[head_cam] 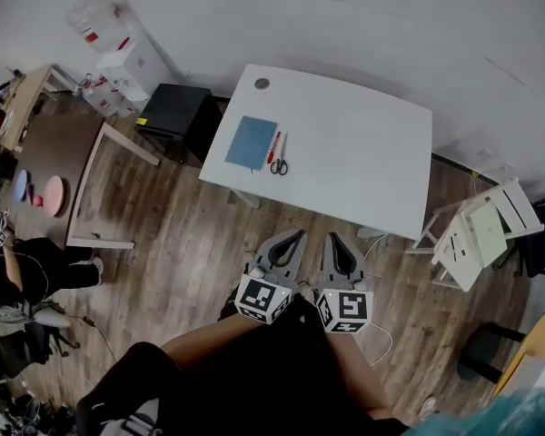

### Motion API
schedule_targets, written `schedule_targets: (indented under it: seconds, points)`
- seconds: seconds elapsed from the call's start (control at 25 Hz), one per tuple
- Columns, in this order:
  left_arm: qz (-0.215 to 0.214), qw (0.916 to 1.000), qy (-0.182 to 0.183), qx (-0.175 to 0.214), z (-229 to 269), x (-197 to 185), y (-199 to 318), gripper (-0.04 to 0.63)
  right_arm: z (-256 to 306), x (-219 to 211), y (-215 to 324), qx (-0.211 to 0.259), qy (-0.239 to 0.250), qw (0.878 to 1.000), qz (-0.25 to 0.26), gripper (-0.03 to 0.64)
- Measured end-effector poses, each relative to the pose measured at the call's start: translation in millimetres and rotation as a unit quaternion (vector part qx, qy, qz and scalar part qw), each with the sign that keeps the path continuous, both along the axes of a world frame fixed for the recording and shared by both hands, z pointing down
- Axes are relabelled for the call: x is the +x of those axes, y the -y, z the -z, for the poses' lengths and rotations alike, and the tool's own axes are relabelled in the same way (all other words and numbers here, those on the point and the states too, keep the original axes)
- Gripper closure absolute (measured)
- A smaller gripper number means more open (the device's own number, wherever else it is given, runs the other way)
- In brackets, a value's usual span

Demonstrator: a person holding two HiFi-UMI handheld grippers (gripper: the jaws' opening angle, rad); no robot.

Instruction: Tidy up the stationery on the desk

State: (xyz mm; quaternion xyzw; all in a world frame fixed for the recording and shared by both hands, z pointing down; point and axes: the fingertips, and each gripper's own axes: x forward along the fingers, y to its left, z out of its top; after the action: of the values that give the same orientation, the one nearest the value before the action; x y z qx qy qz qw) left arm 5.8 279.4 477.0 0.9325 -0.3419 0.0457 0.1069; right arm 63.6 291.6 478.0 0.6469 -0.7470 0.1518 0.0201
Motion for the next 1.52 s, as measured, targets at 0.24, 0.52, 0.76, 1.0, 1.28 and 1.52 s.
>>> schedule_targets:
  seconds: [0.24,0.52,0.76,1.0,1.28,1.52]
  points:
    - [-0.004,0.9997,0.006,0.021,12.6,-13.4,-34.2,0.581,30.1,-5.7,-32.5,0.029,-0.005,0.999,-0.026,0.581]
    - [-0.021,0.9967,-0.017,0.076,43.9,-49.5,-53.2,0.581,50.4,-61.1,-57.5,0.062,-0.033,0.997,-0.029,0.581]
    - [0.001,0.9968,-0.035,0.072,50.6,-100.3,-60.6,0.581,53.8,-112.3,-72.6,0.057,-0.074,0.995,-0.028,0.581]
    - [-0.005,0.9968,-0.027,0.075,55.3,-129.0,-65.8,0.581,59.1,-146.1,-75.1,0.058,-0.101,0.993,-0.022,0.583]
    - [-0.025,0.9972,-0.019,0.068,49.6,-146.7,-76.9,0.581,52.0,-166.5,-83.3,0.045,-0.100,0.993,-0.034,0.583]
    - [-0.030,0.9964,-0.029,0.074,51.5,-157.5,-82.3,0.581,43.9,-188.7,-86.0,0.029,-0.105,0.994,-0.028,0.584]
